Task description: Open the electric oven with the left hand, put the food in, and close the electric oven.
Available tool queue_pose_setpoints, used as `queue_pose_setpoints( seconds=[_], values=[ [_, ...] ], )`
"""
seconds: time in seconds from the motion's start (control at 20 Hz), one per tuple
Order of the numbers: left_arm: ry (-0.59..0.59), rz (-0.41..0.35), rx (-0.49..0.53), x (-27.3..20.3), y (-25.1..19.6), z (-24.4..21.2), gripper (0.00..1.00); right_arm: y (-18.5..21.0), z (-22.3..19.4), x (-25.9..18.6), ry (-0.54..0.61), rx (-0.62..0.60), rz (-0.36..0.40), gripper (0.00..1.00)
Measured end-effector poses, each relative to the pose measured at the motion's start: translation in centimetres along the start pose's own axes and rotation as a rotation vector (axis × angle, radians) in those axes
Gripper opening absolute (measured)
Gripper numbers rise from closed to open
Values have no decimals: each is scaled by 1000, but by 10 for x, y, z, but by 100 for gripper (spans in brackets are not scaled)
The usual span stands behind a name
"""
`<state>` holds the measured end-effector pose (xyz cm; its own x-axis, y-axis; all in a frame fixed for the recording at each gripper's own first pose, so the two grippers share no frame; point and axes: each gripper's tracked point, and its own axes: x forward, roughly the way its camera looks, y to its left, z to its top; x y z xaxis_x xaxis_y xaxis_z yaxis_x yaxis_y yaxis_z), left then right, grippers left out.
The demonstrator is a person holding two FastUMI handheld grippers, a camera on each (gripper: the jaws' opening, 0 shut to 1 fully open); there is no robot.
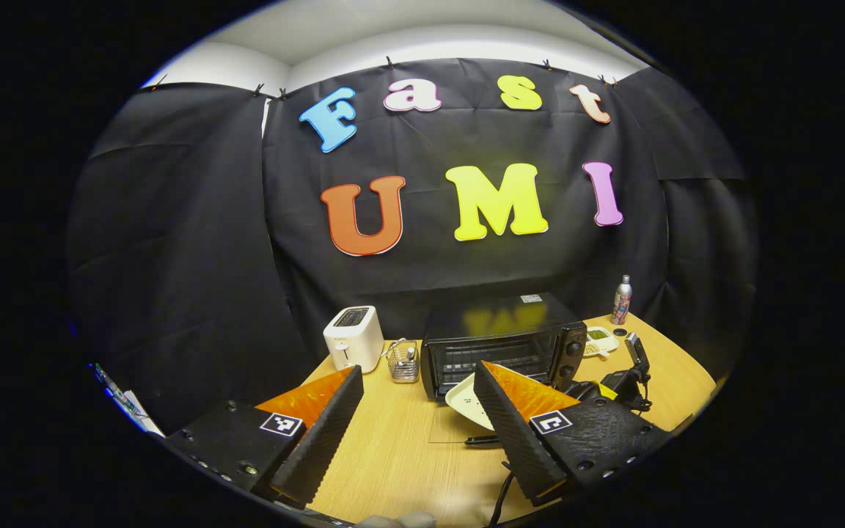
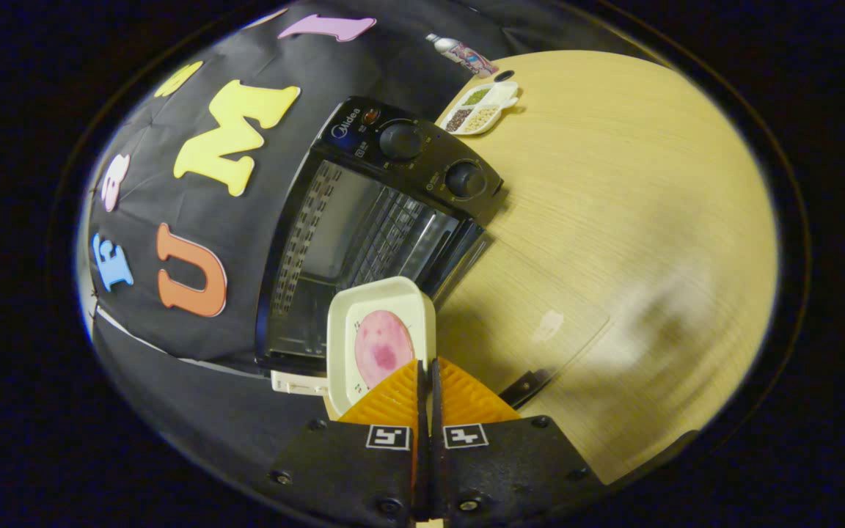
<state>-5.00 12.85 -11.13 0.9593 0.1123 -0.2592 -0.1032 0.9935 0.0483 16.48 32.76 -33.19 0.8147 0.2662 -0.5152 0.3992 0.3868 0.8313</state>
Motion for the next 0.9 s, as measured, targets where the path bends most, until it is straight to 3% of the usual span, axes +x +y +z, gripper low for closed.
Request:
queue_pose_setpoints(
  seconds=[0.45,0.5,0.65,0.7,0.85,0.9],
  values=[
    [39,45,24,24,21,-18,96,31,55,58,-68,48,24,0],
    [41,54,17,29,24,-18,97,36,63,64,-86,51,38,4],
    [46,69,-12,36,27,-19,97,54,79,79,-113,45,128,2],
    [50,72,-18,38,27,-19,97,59,81,82,-110,34,148,7],
    [49,76,-21,37,28,-18,97,73,81,79,-100,-10,207,7],
    [48,77,-22,36,29,-18,97,75,82,72,-98,-26,225,11]
  ],
)
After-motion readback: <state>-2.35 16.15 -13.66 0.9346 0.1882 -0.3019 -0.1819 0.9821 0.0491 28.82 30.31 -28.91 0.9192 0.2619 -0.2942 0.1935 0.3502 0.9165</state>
